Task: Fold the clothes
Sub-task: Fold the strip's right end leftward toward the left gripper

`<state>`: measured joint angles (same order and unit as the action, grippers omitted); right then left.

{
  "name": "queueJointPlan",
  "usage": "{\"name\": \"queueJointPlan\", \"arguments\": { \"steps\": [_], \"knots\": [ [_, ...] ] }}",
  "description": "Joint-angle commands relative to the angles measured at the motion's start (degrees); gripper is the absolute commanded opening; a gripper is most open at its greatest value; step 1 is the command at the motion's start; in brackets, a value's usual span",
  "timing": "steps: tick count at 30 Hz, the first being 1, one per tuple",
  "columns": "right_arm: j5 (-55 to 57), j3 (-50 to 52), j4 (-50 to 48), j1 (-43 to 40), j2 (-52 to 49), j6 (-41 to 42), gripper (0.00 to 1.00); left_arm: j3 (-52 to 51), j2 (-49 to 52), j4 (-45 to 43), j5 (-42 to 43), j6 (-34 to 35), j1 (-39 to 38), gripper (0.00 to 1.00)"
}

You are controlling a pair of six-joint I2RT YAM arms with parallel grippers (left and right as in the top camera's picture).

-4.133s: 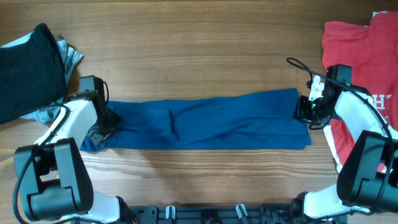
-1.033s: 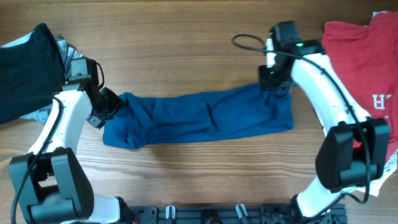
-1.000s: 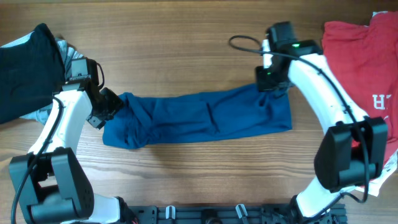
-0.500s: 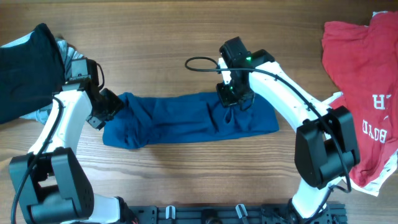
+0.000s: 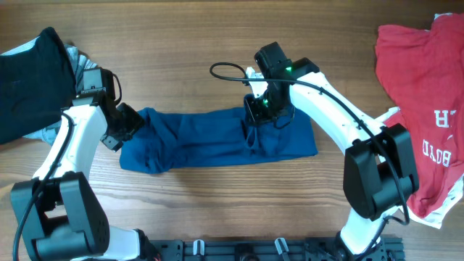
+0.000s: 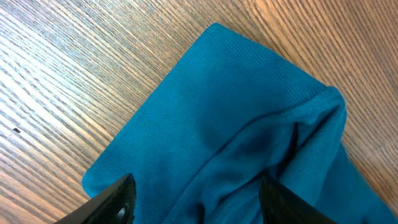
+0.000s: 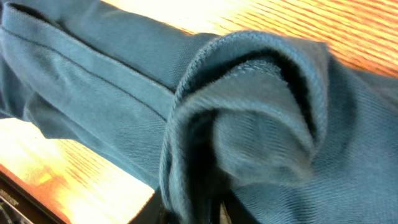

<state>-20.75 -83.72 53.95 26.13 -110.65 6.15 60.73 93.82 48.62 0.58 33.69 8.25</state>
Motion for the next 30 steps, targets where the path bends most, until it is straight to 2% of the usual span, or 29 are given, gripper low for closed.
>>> {"name": "queueJointPlan", "arguments": {
  "steps": [1, 5, 8, 10, 15, 18, 20, 24, 25, 28, 30],
  "knots": [
    [-4.6, -1.0, -1.3, 1.3, -1.0, -2.3, 0.21, 0.6, -1.1, 0.1, 0.5, -0.5, -0.3, 0.63],
    [-13.5, -1.0, -2.1, 1.7, -1.0, -8.9, 0.24, 0.6, -1.1, 0.0, 0.5, -0.5, -0.3, 0.63],
    [-14.7, -1.0, -2.0, 1.6, -1.0, -12.4, 0.36, 0.6, -1.1, 0.0, 0.5, -0.5, -0.3, 0.63],
    [-13.8, -1.0, -2.3, 1.4, -1.0, -13.4, 0.39, 0.6, -1.1, 0.0, 0.5, -0.5, -0.3, 0.63],
    [18.9, -1.6, -0.2, 0.3, 2.6, 2.7, 0.39, 0.6, -1.1, 0.3, 0.5, -0.5, -0.3, 0.64],
    [22.9, -1.5, -0.2, 0.0, 3.4, 5.5, 0.40, 0.5, -1.1, 1.2, 0.0, -2.8, -0.3, 0.67],
    [22.9, -1.2, -0.6, 0.0, 3.3, 6.9, 0.40, 0.2, -1.1, 2.0, -3.0, -3.5, -0.2, 0.73],
    [22.6, -1.0, -0.6, 0.0, 3.2, 6.9, 0.40, -0.1, -1.0, 2.3, -3.3, -3.5, -0.1, 0.76],
    [22.2, -1.0, -0.7, 0.0, 3.2, 6.9, 0.40, -0.2, -0.5, 2.0, -1.2, -5.3, -0.1, 0.76],
    [22.3, -1.0, -1.4, 0.0, 3.2, 6.9, 0.41, -0.9, 2.9, -0.2, 14.4, -16.5, -0.1, 0.79],
    [22.2, -1.0, -1.4, 0.0, 3.2, 6.9, 0.41, -0.9, 5.8, -0.2, 15.1, -16.8, -0.1, 0.79]
  ]
}}
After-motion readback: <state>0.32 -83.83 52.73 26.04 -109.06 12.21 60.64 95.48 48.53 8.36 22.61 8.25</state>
